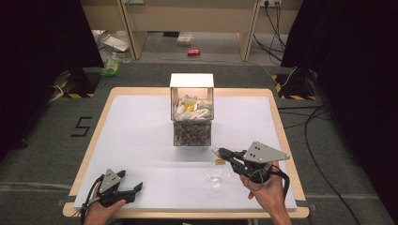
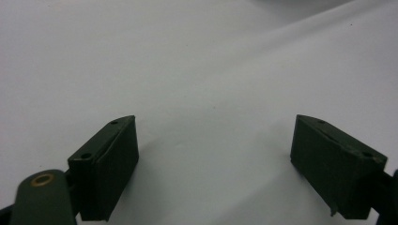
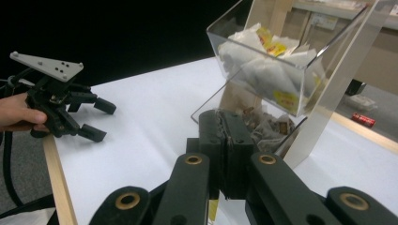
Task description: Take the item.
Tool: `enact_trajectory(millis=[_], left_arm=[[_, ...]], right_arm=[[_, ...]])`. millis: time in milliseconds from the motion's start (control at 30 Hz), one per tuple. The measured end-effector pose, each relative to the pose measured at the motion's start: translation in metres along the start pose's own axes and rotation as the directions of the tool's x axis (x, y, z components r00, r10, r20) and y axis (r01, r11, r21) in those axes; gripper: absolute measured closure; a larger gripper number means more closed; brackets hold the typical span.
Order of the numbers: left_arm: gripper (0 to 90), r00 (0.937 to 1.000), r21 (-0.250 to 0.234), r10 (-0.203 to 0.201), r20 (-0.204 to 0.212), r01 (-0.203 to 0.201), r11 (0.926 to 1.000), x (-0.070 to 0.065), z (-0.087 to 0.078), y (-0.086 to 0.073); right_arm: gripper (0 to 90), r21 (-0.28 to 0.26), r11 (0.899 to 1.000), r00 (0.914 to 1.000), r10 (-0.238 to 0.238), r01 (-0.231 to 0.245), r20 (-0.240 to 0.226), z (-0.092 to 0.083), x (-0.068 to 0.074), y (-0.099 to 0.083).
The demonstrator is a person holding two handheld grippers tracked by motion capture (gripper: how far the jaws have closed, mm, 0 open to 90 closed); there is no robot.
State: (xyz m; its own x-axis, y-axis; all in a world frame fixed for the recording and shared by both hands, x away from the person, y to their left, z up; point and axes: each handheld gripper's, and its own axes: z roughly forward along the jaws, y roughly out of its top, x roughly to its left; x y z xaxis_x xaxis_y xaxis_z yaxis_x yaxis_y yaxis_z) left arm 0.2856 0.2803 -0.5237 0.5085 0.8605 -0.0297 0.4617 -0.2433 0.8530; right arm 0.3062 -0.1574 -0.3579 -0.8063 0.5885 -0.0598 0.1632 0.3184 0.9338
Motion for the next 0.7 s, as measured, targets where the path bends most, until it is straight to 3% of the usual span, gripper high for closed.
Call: enact_trajectory(millis=[700], left_arm=[[14.8, 1.0000, 0.000, 0.000, 0.001, 0.000, 1.0000, 0.000, 0.000, 0.000]], right_arm=[[88.9, 0.091, 0.994, 0.9967, 0.070, -0.066, -0.040, 0.009, 0.004, -0.041]])
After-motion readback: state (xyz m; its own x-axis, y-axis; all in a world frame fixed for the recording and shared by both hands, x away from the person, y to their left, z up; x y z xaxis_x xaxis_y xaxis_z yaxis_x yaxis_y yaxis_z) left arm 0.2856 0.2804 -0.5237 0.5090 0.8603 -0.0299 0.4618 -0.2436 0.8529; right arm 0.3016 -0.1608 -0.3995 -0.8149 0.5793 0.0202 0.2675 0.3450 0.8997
